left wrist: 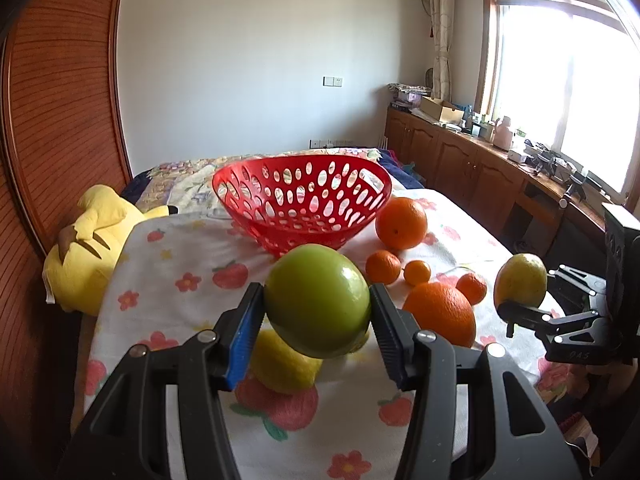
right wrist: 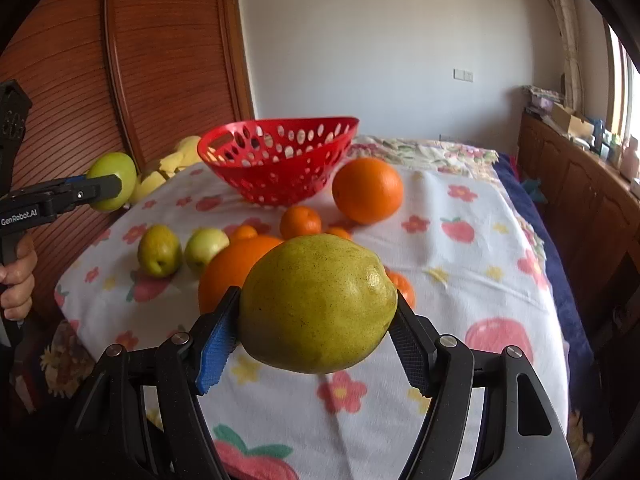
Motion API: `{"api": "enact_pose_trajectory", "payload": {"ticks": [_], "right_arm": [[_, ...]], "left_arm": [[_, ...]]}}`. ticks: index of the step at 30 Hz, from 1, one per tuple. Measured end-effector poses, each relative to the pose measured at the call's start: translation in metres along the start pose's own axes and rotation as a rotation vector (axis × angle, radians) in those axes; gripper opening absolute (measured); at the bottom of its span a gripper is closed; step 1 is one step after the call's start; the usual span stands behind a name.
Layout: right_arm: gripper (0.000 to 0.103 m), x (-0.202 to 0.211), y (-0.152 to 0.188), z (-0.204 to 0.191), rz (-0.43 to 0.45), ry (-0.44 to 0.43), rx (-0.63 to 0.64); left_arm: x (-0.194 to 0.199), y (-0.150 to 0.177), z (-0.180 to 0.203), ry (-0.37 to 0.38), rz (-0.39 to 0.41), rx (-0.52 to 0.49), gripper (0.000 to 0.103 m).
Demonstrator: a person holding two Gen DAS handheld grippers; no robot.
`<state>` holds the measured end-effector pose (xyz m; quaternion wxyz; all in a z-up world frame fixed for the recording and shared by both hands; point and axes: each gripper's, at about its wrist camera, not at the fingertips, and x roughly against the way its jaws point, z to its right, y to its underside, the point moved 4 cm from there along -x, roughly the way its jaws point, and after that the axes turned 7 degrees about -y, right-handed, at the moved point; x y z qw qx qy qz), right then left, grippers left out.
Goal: Organize fruits
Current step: 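Carry the apple over the red basket and open the left tool while the right tool carries the pear there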
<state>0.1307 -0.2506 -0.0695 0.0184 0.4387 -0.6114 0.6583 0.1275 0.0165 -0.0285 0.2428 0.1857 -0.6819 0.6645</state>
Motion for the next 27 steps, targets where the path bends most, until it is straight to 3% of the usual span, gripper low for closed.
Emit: {"api": "enact_pose_trajectory", "payload": {"ticks": [13,27], "right_arm": [[0.073,-0.018,-0.067,-0.003,0.032,-0.027,0.087],[0.073,-0.081,-0.143,-0.001,0.007,-0.084,0.176]], "left_arm": [[-0.039,-0.037,-0.010,0.004,-0.005,-0.007,0.053],[-0.114,-0.074,-0.013,-0.008,-0.073,-0.039,0.053]]}}
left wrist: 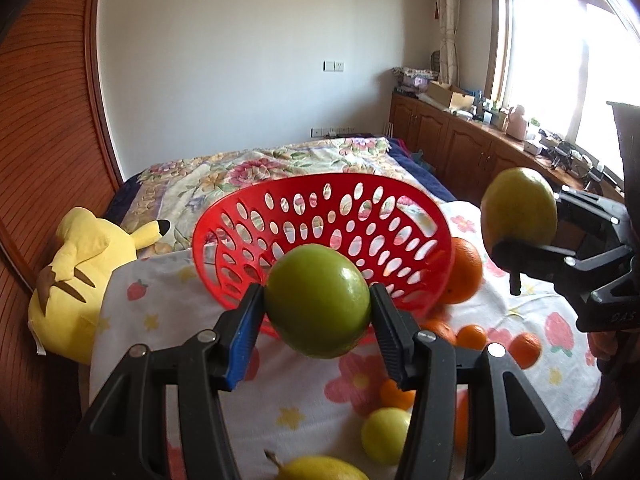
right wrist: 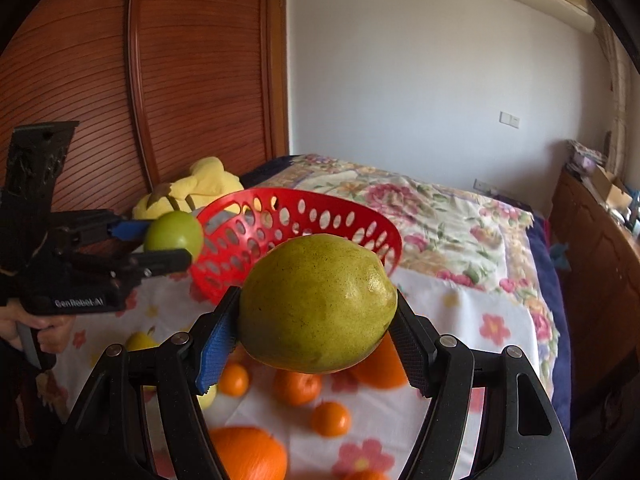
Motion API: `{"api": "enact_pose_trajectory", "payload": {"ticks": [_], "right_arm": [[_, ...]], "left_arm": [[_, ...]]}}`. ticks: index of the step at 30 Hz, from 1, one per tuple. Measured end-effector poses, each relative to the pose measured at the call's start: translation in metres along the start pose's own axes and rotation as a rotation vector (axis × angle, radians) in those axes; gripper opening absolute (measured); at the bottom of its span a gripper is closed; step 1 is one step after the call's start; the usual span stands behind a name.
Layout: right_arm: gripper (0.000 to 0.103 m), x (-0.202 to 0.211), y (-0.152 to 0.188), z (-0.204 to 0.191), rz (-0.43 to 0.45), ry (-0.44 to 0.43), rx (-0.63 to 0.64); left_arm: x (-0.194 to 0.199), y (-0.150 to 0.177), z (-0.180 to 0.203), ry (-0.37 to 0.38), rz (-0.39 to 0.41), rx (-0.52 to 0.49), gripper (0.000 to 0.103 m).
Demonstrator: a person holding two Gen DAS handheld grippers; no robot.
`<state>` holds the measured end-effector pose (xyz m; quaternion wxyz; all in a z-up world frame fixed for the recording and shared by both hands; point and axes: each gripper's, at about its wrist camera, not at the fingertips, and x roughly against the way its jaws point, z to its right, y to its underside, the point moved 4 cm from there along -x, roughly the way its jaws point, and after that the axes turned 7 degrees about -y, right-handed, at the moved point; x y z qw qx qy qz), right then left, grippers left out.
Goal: Organize fruits
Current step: 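Carry the apple over the red basket and open the left tool while the right tool carries the pear there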
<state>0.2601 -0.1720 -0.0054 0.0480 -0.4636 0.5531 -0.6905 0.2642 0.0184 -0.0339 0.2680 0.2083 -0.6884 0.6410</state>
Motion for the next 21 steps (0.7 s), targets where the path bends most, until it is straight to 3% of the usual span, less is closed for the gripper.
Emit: {"api": "enact_pose_trajectory", "payload": {"ticks": [7,21], "right_arm": [[0.073,-0.041,-0.014,0.008,-0.048,-0.040,0.035],[0.073,-0.085,-0.016,0.004,-0.107,-0.082,0.082]], "left_arm": [[-0.034,-0.005,0.000,0.001,-0.052,-0.022,0.053],[-0.051,-0.009,-0.009,0.009,-0.092,-0.009,0.053]]}}
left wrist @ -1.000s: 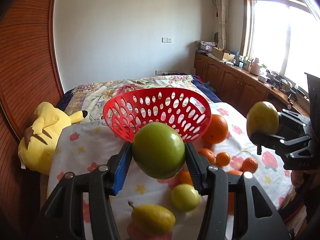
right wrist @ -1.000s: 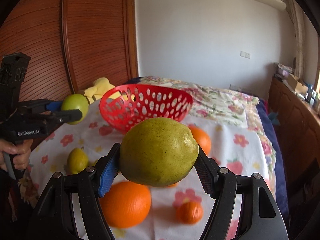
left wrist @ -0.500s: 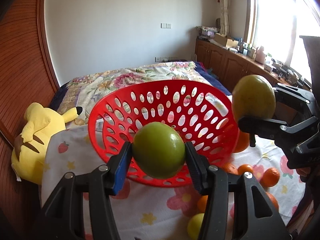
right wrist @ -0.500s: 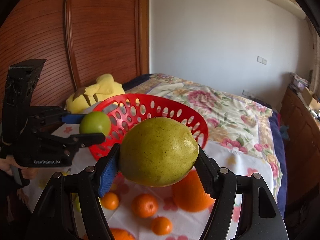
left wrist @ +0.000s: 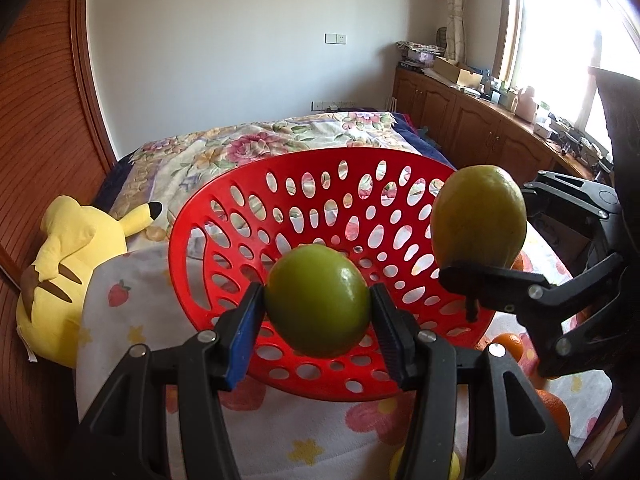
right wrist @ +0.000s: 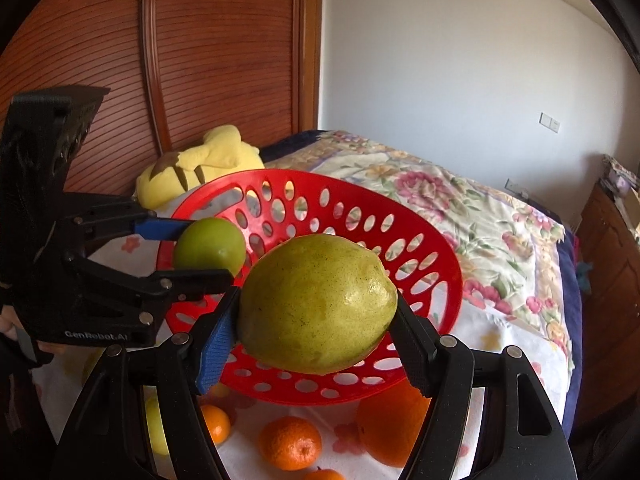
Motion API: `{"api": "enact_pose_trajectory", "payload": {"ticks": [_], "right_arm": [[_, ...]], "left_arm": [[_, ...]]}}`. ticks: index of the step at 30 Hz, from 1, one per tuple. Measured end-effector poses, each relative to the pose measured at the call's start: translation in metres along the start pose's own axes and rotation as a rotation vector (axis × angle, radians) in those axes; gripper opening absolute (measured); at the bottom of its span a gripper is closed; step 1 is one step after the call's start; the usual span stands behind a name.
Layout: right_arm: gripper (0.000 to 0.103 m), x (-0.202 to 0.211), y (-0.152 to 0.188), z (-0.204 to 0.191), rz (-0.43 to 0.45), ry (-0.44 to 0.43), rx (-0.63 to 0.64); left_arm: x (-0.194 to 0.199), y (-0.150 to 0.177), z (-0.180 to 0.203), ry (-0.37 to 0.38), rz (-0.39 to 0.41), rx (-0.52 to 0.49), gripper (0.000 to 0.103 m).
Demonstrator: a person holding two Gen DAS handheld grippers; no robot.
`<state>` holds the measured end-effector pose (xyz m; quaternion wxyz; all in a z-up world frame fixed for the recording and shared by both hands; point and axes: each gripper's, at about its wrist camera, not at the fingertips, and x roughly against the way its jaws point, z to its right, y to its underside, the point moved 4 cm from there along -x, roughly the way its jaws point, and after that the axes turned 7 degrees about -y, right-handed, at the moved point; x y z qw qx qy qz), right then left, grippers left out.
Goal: Organize fruits
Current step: 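Carry the apple over the red basket and open the left tool while the right tool carries the pear there, then open the right tool to drop the pear into the basket while the left tool withdraws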
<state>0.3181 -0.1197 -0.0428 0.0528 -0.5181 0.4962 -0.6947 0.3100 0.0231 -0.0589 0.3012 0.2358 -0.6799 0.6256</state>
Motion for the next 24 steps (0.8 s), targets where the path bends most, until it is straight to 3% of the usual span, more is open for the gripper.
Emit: {"api": "enact_pose_trajectory", "payload": {"ticks": [10,24], "right_arm": [[0.073,-0.010,0.000,-0.001,-0.017,-0.013,-0.009],[0.073,-0.035,0.003,-0.013,-0.101,0.001,0.028]], "left_arm": [[0.017,-0.005,-0.011,0.004,0.065,0.029,0.055],[0.050,0.036,-0.040,-0.013,0.084,0.078,0.057]]}}
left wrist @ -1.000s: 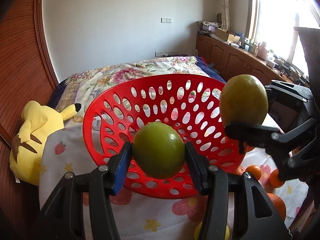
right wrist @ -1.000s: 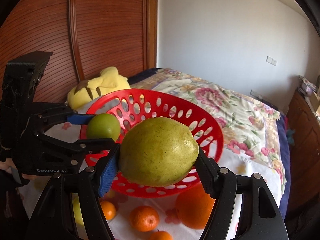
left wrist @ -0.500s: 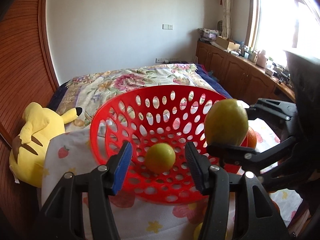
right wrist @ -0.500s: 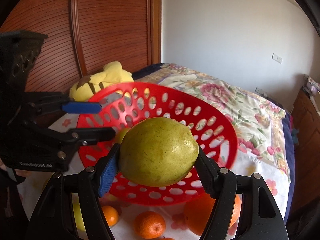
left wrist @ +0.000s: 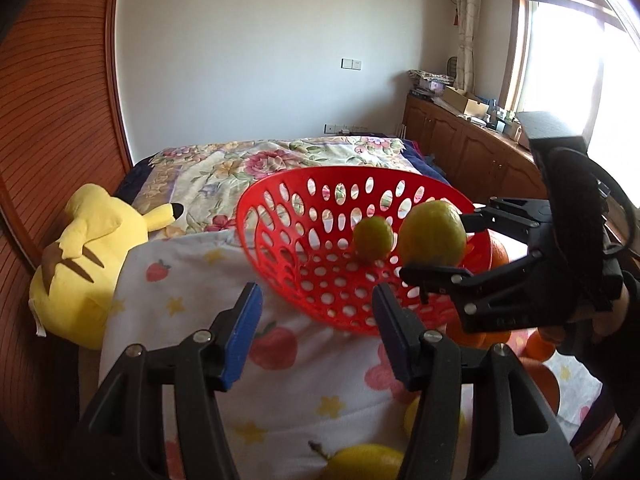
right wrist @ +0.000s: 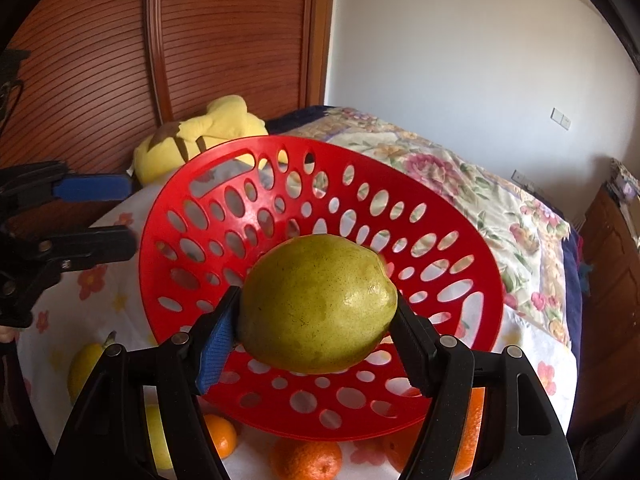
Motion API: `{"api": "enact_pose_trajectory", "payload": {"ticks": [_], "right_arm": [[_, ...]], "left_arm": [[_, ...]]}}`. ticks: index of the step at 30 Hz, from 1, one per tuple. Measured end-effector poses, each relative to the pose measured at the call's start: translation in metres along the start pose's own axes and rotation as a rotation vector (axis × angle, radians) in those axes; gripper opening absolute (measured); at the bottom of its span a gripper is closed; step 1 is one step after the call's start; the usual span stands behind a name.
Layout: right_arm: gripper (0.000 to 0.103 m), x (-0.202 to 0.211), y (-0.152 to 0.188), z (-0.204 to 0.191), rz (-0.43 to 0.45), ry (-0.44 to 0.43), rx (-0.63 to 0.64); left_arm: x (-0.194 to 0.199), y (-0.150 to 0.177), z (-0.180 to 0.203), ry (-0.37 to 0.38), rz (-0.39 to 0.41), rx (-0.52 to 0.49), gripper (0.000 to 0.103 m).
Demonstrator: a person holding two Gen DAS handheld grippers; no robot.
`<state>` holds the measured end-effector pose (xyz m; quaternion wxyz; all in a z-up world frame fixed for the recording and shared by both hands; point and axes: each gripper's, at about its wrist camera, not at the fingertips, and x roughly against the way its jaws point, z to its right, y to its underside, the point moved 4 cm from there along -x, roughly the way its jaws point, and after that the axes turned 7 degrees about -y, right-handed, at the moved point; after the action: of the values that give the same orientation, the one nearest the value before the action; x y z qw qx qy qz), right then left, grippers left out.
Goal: Organize fruits
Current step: 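Open the right tool to drop the pear into the basket while the left tool withdraws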
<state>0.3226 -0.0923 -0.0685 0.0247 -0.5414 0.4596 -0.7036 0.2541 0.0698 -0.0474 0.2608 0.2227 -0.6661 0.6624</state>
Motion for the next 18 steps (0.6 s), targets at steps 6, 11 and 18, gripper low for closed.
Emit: {"api": "enact_pose_trajectory", "payload": {"ticks": [6,11,18], "right_arm": [[0.073,-0.005,0.002,-0.003,-0.017,0.006,-0.009],[0.074,-0.006,0.006,-0.002,-0.032,0.023,-0.033],[0.075,0.013,0.003,0.000,0.029,0.044,-0.066]], "left_arm": [[0.010,0.015,-0.008,0.003,-0.001,0.013,0.058],[0.015,0.027,-0.008,0.007,-0.011,0.017,0.058],[0.028,0.041,-0.001,0.018,-0.011,0.017,0.058]]}}
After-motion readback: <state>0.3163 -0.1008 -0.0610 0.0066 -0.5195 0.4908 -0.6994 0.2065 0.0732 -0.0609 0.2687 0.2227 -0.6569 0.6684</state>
